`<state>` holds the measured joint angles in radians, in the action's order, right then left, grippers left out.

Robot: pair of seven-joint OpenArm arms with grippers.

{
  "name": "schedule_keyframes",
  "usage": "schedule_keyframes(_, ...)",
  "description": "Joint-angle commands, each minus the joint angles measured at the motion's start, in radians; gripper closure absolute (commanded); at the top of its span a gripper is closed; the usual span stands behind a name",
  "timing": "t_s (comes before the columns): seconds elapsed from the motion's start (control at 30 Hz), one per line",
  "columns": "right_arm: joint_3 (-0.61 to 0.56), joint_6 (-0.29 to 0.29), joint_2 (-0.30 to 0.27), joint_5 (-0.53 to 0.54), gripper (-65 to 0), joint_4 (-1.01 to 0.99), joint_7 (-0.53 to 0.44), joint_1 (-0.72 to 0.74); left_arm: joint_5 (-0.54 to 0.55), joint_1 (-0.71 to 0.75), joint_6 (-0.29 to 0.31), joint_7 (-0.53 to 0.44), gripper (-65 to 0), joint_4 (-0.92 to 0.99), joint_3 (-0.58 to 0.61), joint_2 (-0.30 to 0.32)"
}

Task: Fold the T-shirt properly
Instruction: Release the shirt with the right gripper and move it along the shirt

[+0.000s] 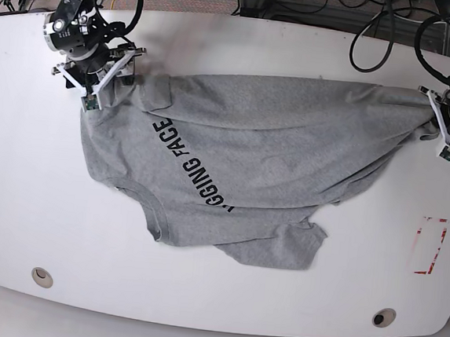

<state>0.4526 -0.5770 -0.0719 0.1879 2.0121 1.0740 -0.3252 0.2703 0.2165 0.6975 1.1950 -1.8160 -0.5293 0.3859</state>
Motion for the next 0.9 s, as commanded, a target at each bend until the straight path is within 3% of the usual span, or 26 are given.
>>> schedule_keyframes(0.0,0.004,0.001,-0.003,0.018,-49.9,0.022,-0.019,0.010,0.001,-0.006,0.001,-0.010,0.0,-0.014,-0.004,0.018)
schedule_keyframes(0.23,0.001,-0.008,0.016,0.018,-52.3,0.025,-0.021,0.080,0.001,0.016,0.001,-0.008,0.0,-0.014,-0.004,0.022)
schedule_keyframes(0.67,-0.013,-0.007,0.014,0.011,-53.0,-0.066,-0.013,0.418,0.002,0.033,0.001,-0.008,0.0,-0.021,-0.010,0.041)
schedule_keyframes(0.87,-0.143,-0.007,-0.038,0.011,-52.5,-0.287,-0.041,0.575,0.002,0.030,0.001,-0.008,0.0,-0.021,-0.012,0.057)
